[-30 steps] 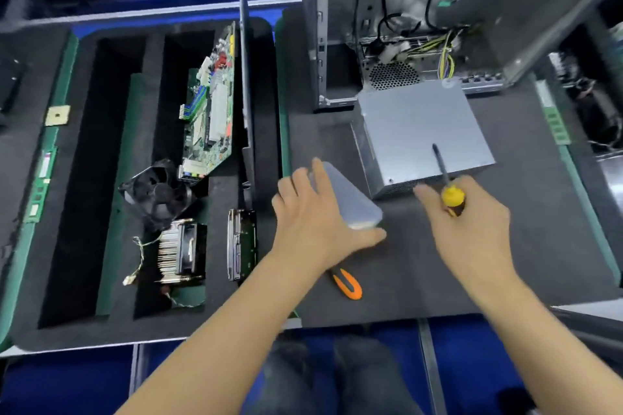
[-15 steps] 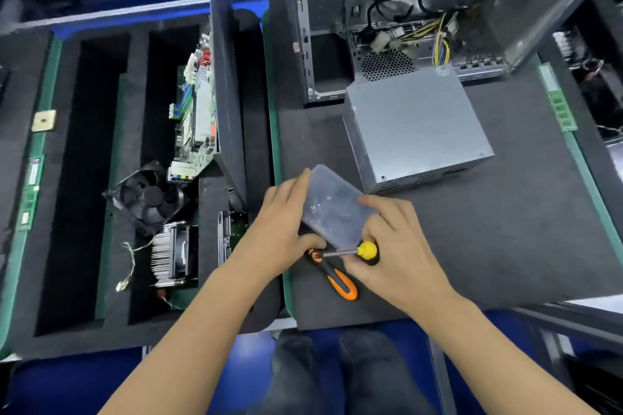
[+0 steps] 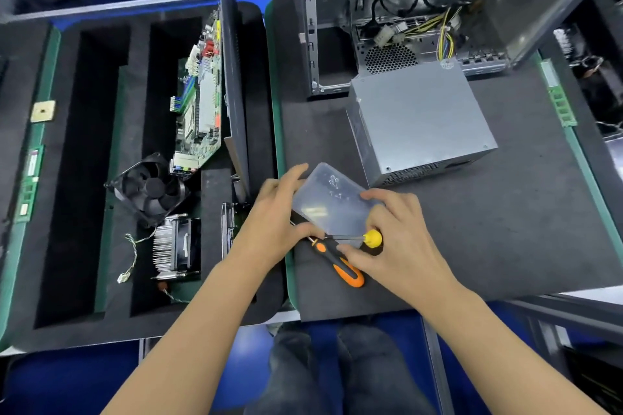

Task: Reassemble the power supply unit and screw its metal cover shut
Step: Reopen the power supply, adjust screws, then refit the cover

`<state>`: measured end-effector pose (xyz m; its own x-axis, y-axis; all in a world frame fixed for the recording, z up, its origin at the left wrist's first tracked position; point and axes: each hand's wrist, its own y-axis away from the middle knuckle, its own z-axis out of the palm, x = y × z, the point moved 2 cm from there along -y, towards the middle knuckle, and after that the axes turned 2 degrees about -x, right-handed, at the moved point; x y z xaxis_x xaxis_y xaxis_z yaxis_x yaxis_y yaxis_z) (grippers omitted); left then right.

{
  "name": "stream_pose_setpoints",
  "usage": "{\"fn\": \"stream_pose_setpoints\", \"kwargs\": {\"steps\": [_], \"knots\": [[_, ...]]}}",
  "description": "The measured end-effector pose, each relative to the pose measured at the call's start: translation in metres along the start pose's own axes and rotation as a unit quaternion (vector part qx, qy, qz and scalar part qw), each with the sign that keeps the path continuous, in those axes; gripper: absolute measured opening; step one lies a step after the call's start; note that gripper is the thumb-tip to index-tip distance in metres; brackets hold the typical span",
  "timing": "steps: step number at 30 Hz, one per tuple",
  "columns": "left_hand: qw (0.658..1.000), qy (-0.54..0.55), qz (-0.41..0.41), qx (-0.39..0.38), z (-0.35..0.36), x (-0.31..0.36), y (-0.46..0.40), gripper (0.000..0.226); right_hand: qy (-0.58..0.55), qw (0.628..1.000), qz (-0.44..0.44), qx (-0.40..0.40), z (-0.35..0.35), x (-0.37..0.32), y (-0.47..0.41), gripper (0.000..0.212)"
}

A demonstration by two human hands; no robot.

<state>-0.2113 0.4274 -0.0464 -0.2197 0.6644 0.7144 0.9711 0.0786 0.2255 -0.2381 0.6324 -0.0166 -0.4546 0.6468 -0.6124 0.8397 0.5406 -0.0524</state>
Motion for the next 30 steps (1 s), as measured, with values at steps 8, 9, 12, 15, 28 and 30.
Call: {"fn": "stream_pose_setpoints", "kwargs": {"steps": [8, 9, 12, 15, 28, 30], "knots": [[0.999, -0.04, 0.007, 0.002, -0.01, 0.008, -0.002, 0.118, -0.099, 0.975, 0.158, 0.118, -0.031, 0.006, -0.01, 0.032], [0.999, -0.046, 0.011, -0.003, -0.012, 0.009, -0.002, 0.113, -0.141, 0.964, 0.185, 0.131, -0.032, 0.007, -0.01, 0.038], [0.995, -0.077, 0.022, -0.055, -0.017, 0.011, -0.001, 0.098, -0.178, 0.95, 0.21, 0.147, -0.03, 0.007, -0.009, 0.046], [0.997, -0.043, 0.068, -0.018, -0.02, 0.02, 0.005, 0.07, -0.196, 0.948, 0.209, 0.139, -0.027, 0.008, -0.007, 0.048], [0.98, -0.152, 0.1, 0.08, 0.017, 0.045, -0.018, 0.009, -0.188, 0.952, 0.199, 0.134, -0.029, 0.007, -0.005, 0.048], [0.978, -0.156, 0.107, 0.089, 0.017, 0.044, -0.018, 0.008, -0.19, 0.952, 0.2, 0.131, -0.029, 0.007, -0.005, 0.048]]}}
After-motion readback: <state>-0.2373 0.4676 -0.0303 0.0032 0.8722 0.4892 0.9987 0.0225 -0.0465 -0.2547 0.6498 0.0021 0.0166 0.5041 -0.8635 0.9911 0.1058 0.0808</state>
